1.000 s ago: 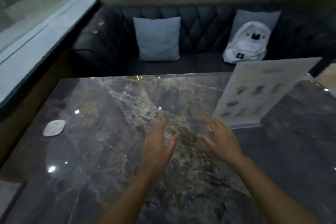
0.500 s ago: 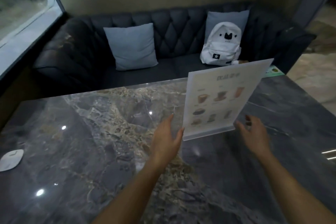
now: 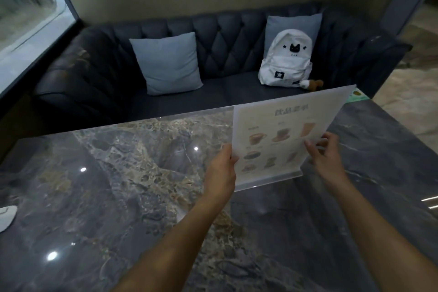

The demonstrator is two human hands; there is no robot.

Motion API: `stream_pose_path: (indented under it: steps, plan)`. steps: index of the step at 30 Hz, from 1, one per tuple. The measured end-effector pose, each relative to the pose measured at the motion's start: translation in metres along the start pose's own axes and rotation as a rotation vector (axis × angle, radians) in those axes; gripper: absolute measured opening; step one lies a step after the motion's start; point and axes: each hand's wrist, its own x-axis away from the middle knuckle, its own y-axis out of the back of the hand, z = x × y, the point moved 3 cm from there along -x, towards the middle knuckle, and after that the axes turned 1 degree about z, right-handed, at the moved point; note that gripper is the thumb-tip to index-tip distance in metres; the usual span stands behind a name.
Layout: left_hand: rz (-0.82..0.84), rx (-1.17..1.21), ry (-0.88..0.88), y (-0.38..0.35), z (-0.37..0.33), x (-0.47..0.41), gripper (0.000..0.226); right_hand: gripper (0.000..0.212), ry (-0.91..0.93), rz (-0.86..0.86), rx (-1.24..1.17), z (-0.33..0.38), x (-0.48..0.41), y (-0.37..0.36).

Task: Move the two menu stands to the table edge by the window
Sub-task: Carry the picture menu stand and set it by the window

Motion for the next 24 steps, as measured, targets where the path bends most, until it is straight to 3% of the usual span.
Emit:
stream_pose_path:
  steps: [4,14,24]
  plan:
    - [-0.050,0.064,0.028,0.012,0.003,0.011,0.029,0.033,0.027,0.007,-0.024,-0.001,0.007,-0.008]
    - [-0.247,0.063,0.066,0.095,0.017,0.041,0.017,0.025,0.173,0.085,-0.016,0.033,0.031,-0.077]
    - [-0.443,0.019,0.180,0.216,0.057,0.096,0.013,0.027,0.215,0.351,-0.039,0.070,0.083,-0.210]
